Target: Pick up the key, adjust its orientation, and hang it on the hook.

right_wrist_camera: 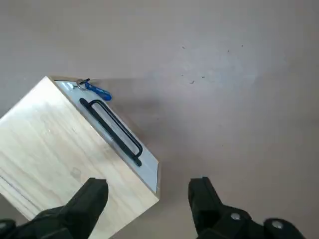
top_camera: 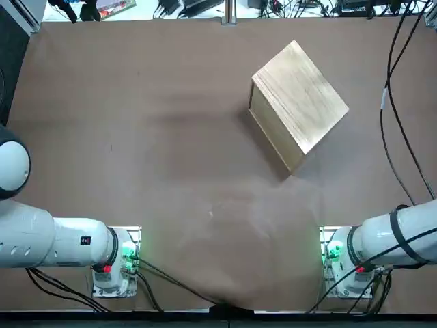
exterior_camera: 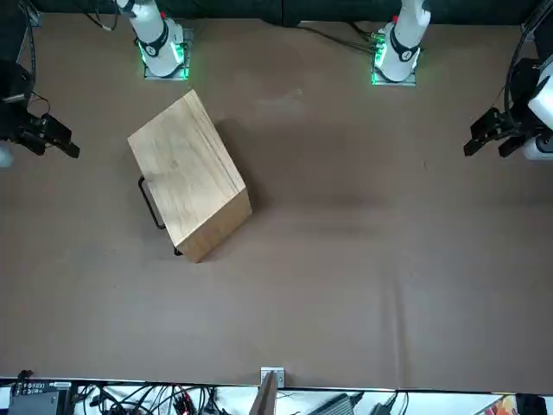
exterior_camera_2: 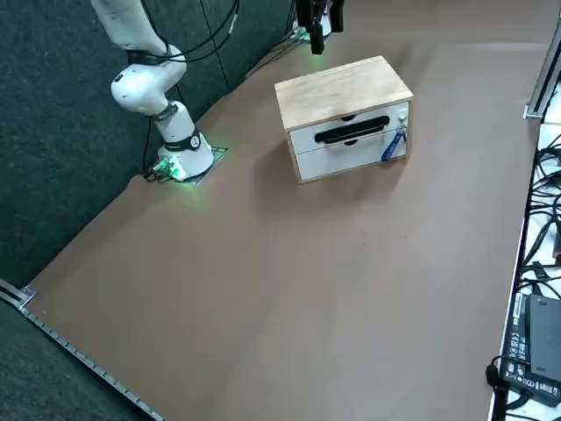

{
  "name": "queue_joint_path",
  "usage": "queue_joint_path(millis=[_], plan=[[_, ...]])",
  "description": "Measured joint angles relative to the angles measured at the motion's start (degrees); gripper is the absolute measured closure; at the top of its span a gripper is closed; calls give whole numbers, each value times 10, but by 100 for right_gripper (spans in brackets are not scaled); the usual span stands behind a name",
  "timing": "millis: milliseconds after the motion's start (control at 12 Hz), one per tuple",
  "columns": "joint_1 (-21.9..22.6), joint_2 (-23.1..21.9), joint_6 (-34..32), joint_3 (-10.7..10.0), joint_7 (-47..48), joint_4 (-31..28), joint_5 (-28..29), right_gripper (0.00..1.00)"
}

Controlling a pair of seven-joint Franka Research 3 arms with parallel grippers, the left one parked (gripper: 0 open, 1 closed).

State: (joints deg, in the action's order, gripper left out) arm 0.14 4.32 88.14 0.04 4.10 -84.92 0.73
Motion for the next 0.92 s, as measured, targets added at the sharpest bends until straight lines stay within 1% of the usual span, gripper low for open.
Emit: queue_joint_path(millis=[417, 917], plan=[[0, -4, 2, 0, 2, -17, -1, 0], [0, -4, 2, 0, 2, -18, -1, 0]])
